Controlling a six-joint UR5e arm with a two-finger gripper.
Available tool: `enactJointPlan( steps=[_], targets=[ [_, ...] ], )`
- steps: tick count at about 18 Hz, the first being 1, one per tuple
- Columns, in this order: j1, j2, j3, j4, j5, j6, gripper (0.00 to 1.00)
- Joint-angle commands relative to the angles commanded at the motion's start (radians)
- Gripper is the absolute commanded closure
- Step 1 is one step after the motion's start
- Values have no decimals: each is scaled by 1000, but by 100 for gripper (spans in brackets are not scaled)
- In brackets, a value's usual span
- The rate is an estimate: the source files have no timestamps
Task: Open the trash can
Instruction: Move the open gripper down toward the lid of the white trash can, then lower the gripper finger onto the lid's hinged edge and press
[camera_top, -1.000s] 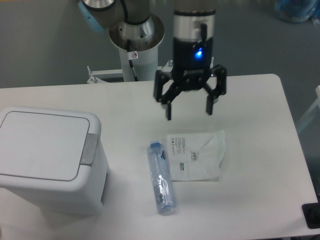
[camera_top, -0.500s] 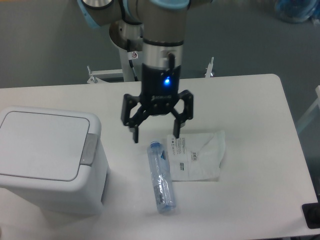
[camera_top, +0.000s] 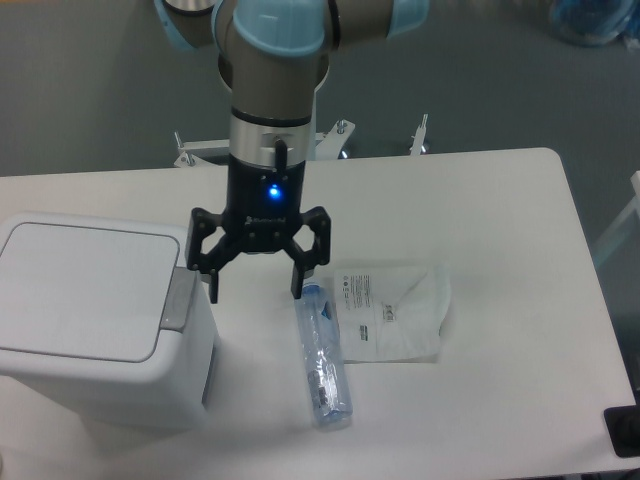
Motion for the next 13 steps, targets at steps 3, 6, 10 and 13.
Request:
enactJointPlan(
  steps=[3,6,10,13],
  targets=[
    [-3,-3,2,0,-6,-49,0],
    [-5,-3,-5,0,-28,-84,0],
    [-5,-5,-9,0,-49,-120,0],
    [-5,-5,-11,0,-52,-121,0]
  ],
)
